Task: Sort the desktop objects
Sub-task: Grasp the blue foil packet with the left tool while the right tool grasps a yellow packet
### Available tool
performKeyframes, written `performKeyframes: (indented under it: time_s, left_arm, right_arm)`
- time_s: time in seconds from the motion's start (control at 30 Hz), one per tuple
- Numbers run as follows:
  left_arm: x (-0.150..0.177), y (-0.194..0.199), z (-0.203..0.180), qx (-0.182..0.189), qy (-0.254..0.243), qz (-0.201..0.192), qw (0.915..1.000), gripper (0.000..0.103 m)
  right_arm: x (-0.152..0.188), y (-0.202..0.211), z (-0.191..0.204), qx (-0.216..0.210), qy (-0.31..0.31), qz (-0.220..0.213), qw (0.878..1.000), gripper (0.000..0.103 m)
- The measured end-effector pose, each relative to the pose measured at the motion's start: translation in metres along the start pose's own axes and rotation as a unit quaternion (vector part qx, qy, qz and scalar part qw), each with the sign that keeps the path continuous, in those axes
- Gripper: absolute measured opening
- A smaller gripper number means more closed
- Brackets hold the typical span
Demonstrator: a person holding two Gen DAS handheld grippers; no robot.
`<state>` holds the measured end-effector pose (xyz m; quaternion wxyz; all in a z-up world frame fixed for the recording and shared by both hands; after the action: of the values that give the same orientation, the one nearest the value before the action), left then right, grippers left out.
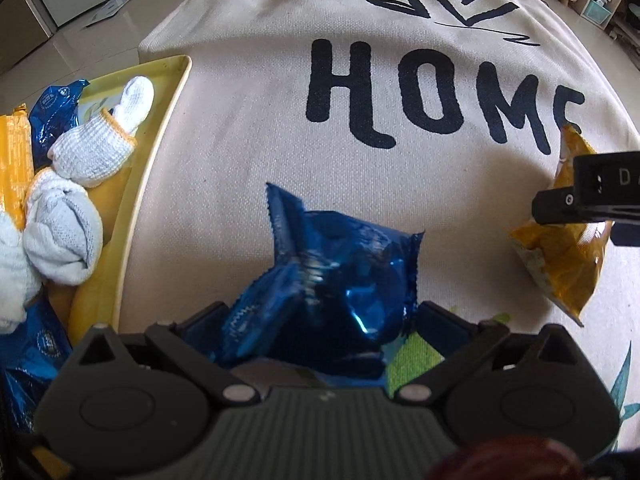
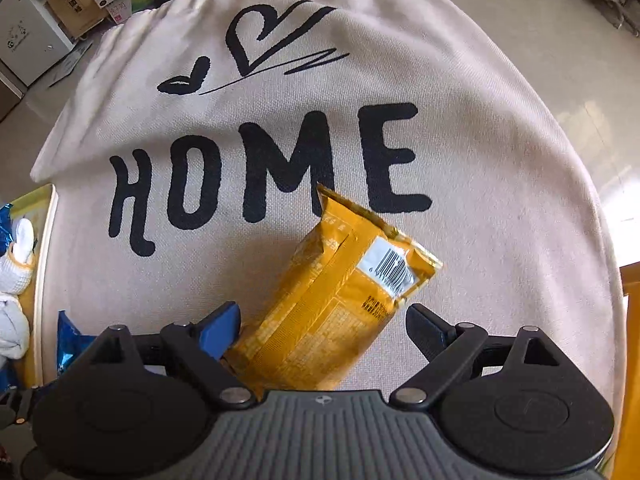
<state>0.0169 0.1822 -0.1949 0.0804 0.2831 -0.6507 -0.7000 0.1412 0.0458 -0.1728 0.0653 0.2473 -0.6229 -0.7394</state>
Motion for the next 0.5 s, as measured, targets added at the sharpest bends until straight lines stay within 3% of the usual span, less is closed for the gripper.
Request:
performKeyframes:
  time_s: [0.2, 0.5]
  left_arm:
    - [0.0, 0.0, 0.0, -0.001, 0.006, -0.002, 1.0, 0.103]
    - [0.003, 0.003, 0.001, -0.003, 0.013, -0.014, 0.9998, 0.103]
  right_arm:
    - [0.007, -0.008, -0.008, 0.003, -0.027, 0.007, 1.0, 0.091]
    - [0.012, -0.016, 0.005, 0.046, 0.037, 0.003, 0.998, 0.103]
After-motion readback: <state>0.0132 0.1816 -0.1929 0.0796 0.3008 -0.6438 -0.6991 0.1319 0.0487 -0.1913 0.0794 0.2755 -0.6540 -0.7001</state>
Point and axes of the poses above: each gripper's, at about its wrist camera, not at the fingertips, and y roughly against the way its jaws point, z to its left, x to its underside, the point moved 7 cm from there along -y, roughly the way its jaws point, and after that the axes turned 5 degrees about y, right-handed, at the moved point
